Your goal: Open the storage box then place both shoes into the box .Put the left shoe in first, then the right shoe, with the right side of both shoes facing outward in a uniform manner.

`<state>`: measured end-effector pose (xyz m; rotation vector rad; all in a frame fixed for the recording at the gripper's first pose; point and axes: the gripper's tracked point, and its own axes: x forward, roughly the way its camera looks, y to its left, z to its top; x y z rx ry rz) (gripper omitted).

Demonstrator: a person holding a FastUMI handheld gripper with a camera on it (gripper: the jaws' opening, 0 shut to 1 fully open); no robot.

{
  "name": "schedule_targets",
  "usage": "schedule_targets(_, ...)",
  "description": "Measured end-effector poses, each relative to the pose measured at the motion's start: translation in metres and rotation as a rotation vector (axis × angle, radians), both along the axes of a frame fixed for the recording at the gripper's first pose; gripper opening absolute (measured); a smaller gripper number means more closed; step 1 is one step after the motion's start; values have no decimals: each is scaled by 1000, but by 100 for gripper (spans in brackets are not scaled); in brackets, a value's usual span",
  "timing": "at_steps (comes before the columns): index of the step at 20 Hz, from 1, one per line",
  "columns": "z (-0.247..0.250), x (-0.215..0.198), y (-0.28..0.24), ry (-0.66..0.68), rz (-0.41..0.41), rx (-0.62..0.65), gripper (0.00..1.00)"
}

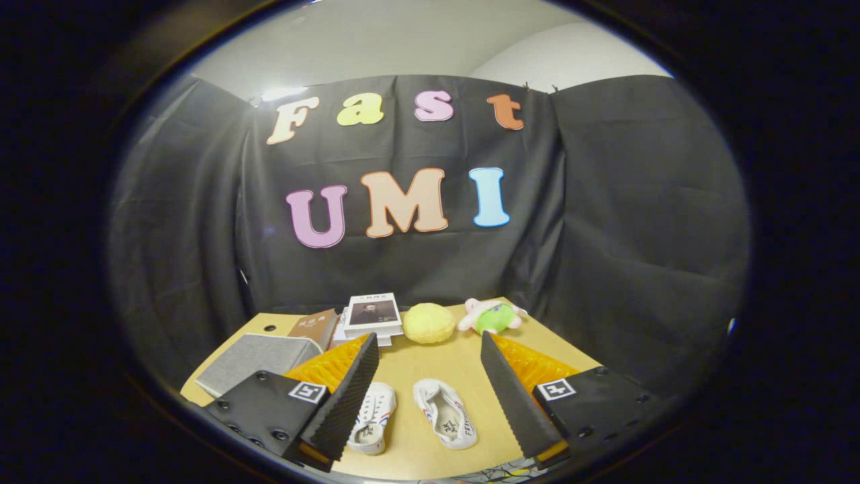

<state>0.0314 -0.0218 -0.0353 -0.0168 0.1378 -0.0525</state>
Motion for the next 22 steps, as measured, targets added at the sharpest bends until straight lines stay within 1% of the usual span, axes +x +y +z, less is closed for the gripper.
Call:
schedule_targets(5,-4,17,0,36,50,89,97)
schedule_targets(7,-17,26,4,90,68,171,97)
schedule_targets(9,-32,37,10,146,97,300,97)
schedule_targets(13,-90,54,29,349,139,571,98)
schedule_targets(15,-119,56,41,444,154,677,99)
schedule_targets(17,-145,53,58,521,174,751,100)
schedule_targets(19,-169,41,81,606,215,815,100)
schedule_targets(22,-200,23,113,711,258,879,100)
